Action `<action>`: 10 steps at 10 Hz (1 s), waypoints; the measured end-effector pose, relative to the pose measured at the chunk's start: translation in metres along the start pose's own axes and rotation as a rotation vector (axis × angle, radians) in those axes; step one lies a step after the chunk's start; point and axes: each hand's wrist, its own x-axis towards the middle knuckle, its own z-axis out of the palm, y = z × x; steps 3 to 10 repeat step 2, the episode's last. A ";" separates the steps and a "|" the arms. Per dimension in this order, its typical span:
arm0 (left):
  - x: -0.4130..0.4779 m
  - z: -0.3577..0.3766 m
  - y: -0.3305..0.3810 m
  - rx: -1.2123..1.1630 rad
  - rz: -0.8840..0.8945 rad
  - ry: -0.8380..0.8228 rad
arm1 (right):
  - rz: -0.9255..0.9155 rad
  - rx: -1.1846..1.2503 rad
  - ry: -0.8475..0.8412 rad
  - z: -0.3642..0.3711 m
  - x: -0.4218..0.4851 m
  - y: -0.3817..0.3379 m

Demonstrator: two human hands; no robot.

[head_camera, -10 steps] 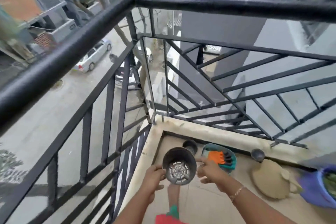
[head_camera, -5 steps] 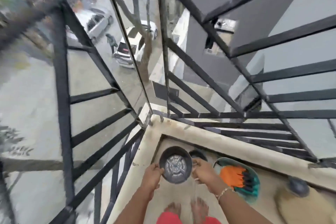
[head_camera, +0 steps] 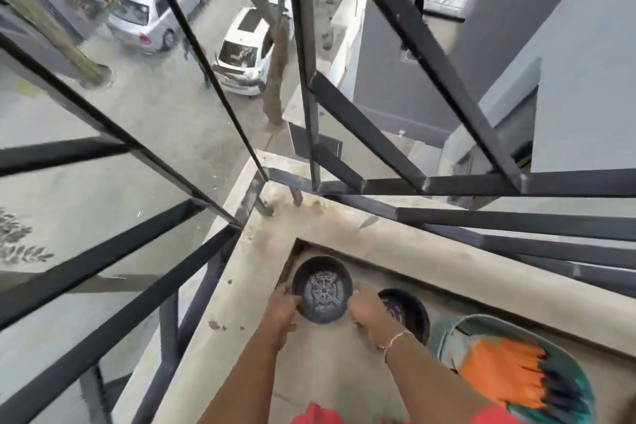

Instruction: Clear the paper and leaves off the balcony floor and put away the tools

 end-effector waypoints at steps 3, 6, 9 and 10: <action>-0.003 -0.002 0.007 0.194 0.043 -0.049 | 0.009 -0.032 -0.128 -0.013 -0.006 -0.016; -0.003 -0.002 0.007 0.194 0.043 -0.049 | 0.009 -0.032 -0.128 -0.013 -0.006 -0.016; -0.003 -0.002 0.007 0.194 0.043 -0.049 | 0.009 -0.032 -0.128 -0.013 -0.006 -0.016; -0.003 -0.002 0.007 0.194 0.043 -0.049 | 0.009 -0.032 -0.128 -0.013 -0.006 -0.016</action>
